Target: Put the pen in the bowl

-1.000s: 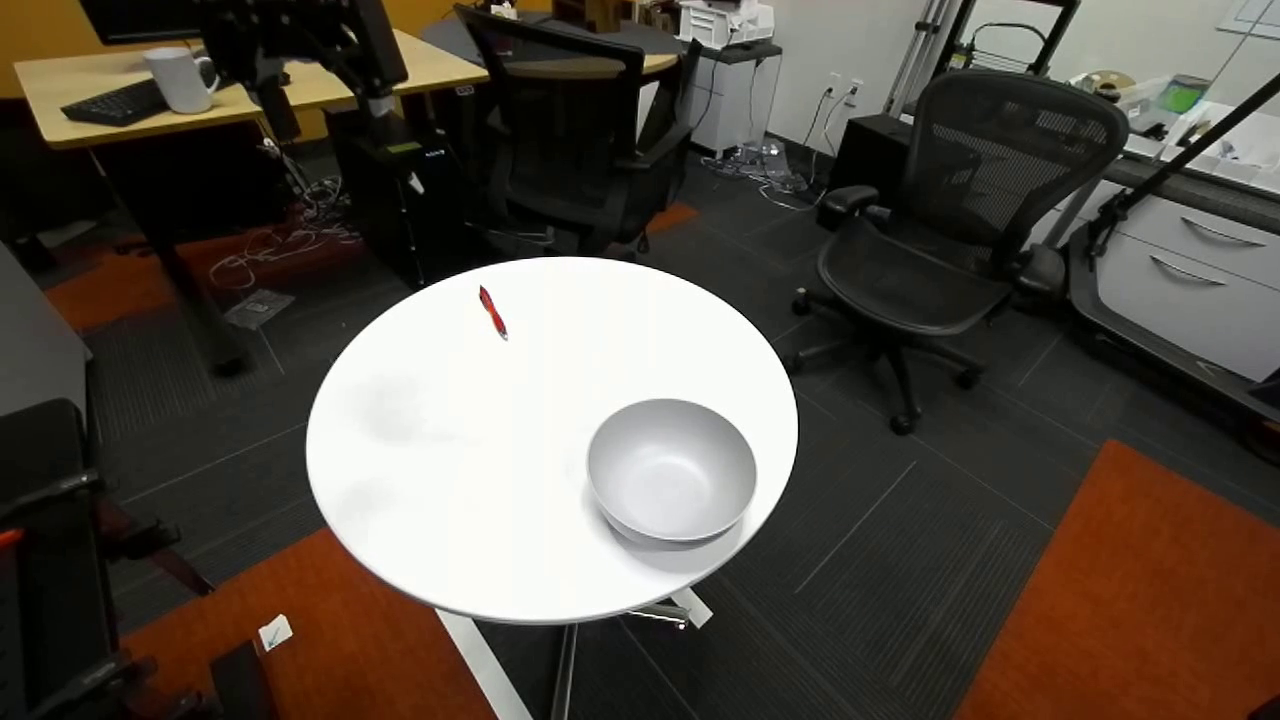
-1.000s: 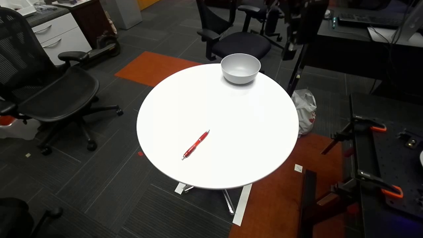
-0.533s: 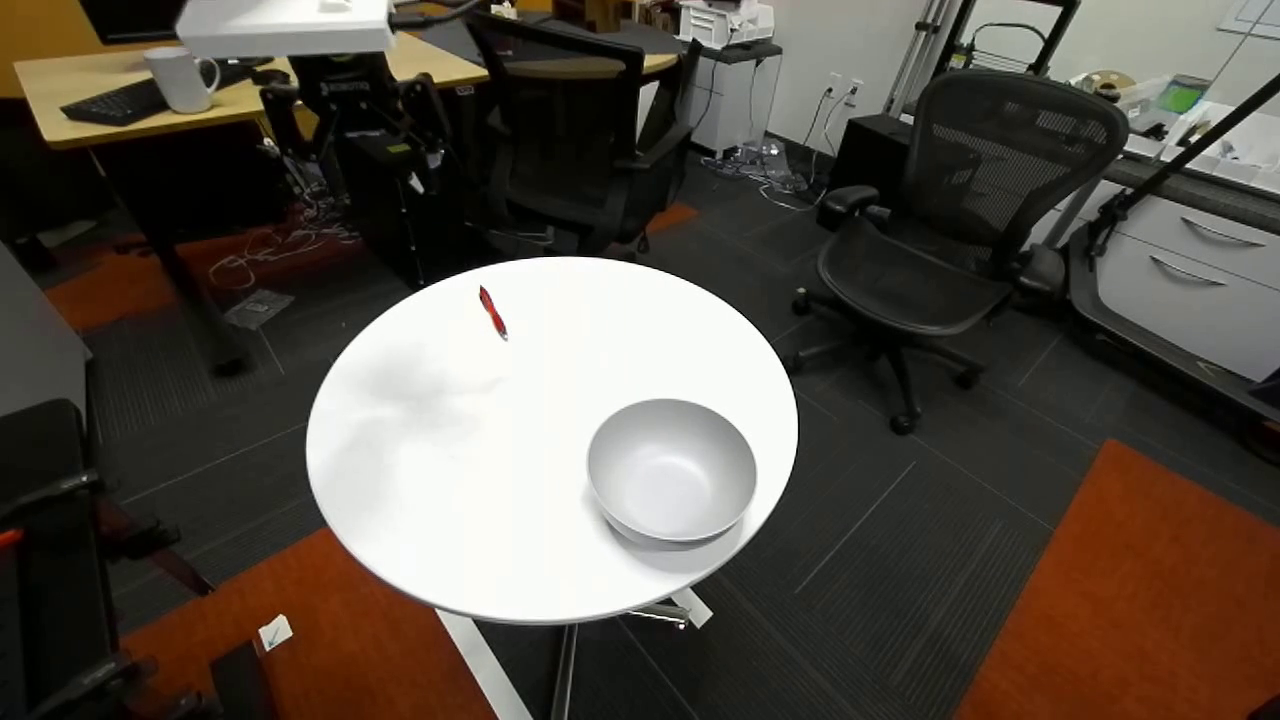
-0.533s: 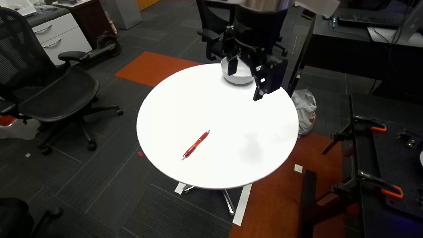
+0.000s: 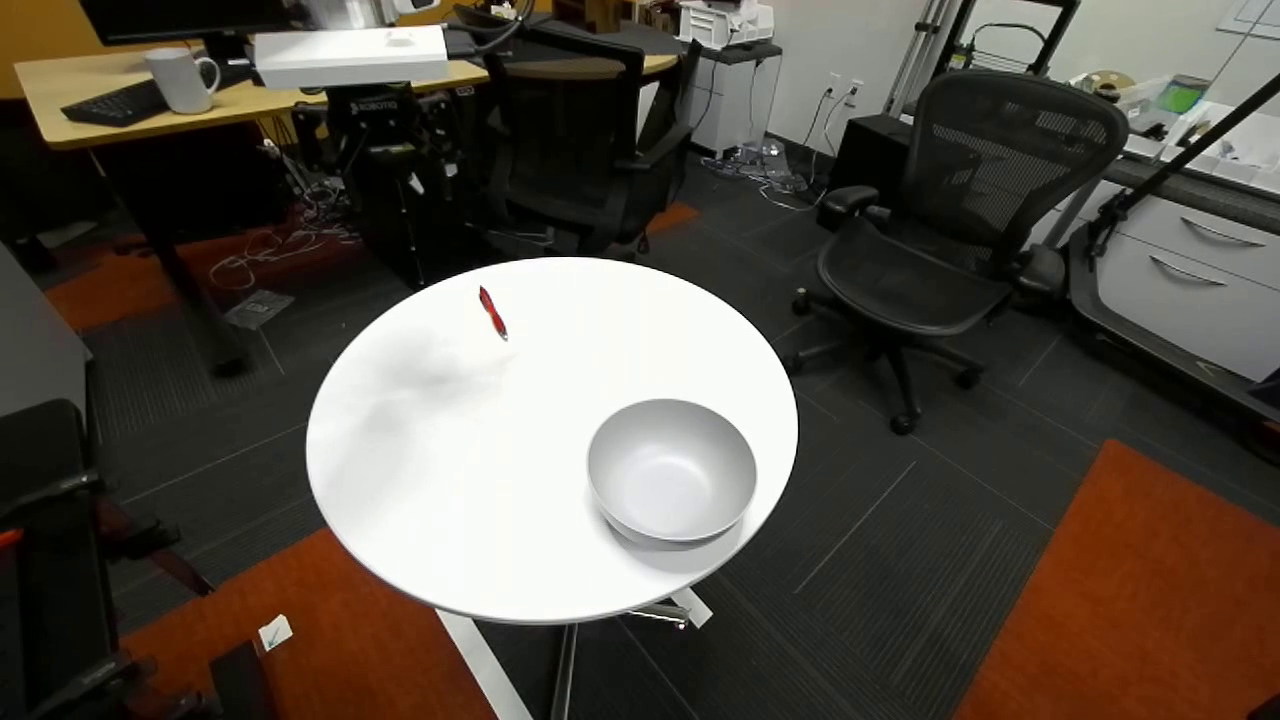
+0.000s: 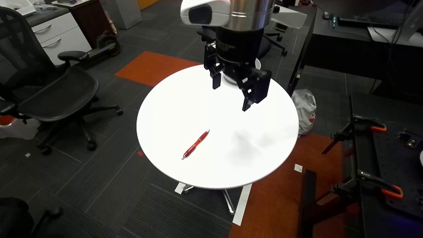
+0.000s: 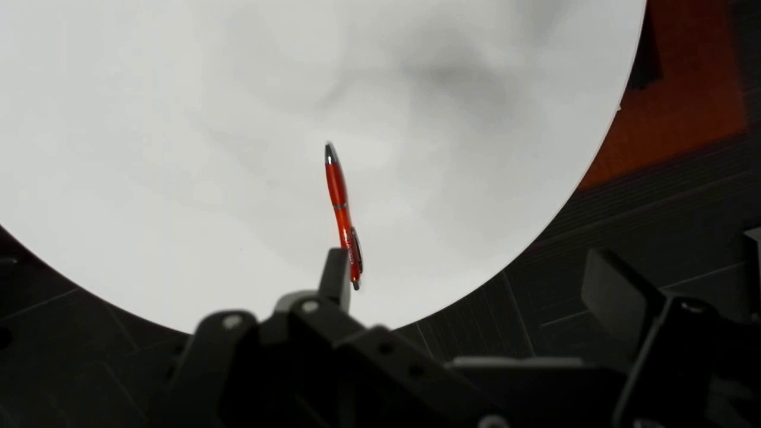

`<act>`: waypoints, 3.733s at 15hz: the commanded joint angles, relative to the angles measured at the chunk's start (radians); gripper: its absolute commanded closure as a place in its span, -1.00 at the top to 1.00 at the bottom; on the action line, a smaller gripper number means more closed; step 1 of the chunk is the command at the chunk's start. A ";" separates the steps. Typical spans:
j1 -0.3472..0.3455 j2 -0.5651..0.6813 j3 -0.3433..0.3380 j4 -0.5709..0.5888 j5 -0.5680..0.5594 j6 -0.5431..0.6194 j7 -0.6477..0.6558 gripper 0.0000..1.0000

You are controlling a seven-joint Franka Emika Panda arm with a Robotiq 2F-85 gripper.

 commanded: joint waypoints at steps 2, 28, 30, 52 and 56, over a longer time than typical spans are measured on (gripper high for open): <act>-0.023 0.031 0.032 0.021 0.006 0.036 -0.095 1.00; -0.017 0.544 0.049 0.377 -0.066 0.130 -0.179 1.00; -0.019 0.565 0.044 0.400 -0.077 0.128 -0.154 1.00; -0.016 0.689 0.044 0.516 -0.084 0.097 -0.091 -0.14; -0.015 0.690 0.044 0.527 -0.085 0.097 -0.087 -0.76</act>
